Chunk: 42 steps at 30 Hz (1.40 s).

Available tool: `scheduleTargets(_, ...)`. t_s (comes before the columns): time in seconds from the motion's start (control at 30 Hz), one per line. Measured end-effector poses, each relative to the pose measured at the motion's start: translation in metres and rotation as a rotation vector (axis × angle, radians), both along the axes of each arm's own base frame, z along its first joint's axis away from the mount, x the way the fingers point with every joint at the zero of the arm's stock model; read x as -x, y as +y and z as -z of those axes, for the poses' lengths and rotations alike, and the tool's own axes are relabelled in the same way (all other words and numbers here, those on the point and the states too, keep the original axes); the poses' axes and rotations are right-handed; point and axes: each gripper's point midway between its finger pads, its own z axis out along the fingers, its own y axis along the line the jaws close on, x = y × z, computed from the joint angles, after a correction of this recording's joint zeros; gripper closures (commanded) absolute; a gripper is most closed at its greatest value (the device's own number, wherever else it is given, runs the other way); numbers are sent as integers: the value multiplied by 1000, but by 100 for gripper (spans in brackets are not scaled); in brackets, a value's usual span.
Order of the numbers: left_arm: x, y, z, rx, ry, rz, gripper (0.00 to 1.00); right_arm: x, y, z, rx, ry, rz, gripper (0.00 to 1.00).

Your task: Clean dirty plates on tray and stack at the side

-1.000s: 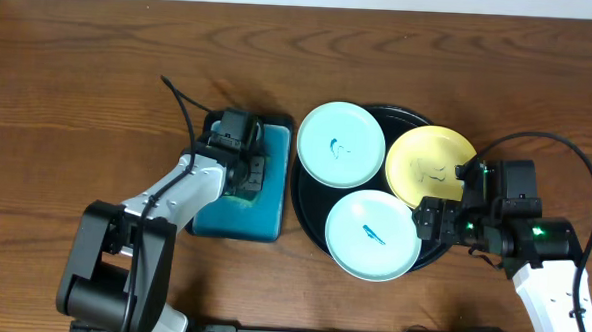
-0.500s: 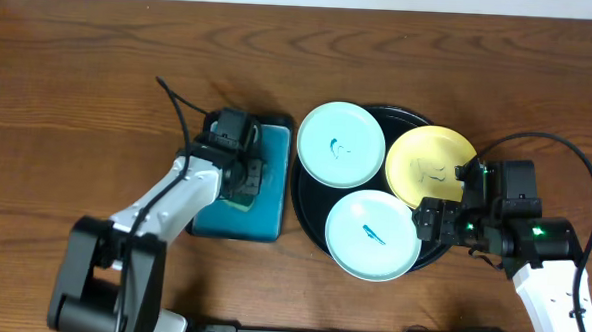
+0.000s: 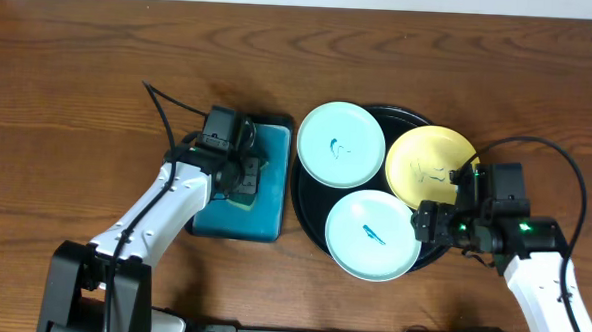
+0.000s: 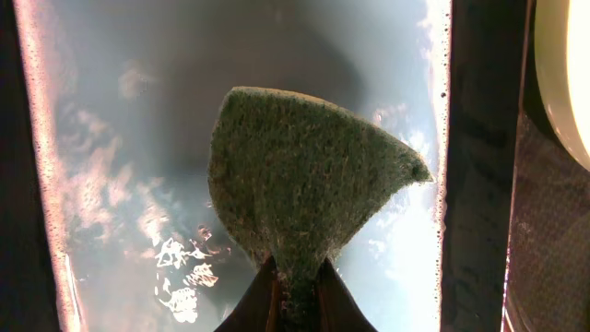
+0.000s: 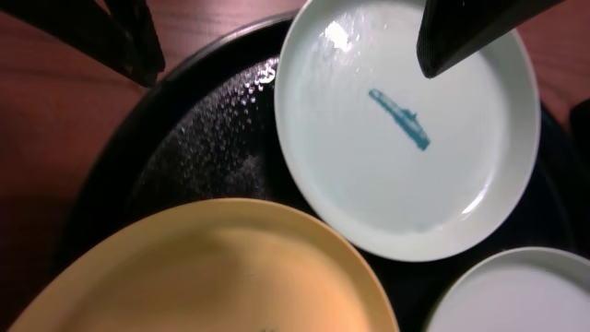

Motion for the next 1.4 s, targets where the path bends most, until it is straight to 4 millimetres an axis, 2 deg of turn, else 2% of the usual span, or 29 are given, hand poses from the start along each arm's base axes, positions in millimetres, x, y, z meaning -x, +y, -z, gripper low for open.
scheduleTargets(0.13,0,0,0,5,2,1,93,-6,1,15,-7,15,19,23)
scheduleTargets(0.27,0,-1,0,5,1,1,93,-7,3,33,-18,63,28,41)
scheduleTargets(0.4,0,-1,0,5,2,1,93,-7,8,51,-46,113,26,54)
scheduleTargets(0.6,0,-1,0,5,2,1,93,-9,17,69,-88,172,17,63)
scheduleTargets(0.9,0,-1,0,6,1,1,93,-4,19,88,-99,243,17,97)
scheduleTargets(1.13,-1,-4,-1,23,-2,6,92,-11,25,86,-127,213,-2,99)
scheduleTargets(1.4,-6,-8,-9,194,13,-13,92,-28,25,83,-122,134,-19,99)
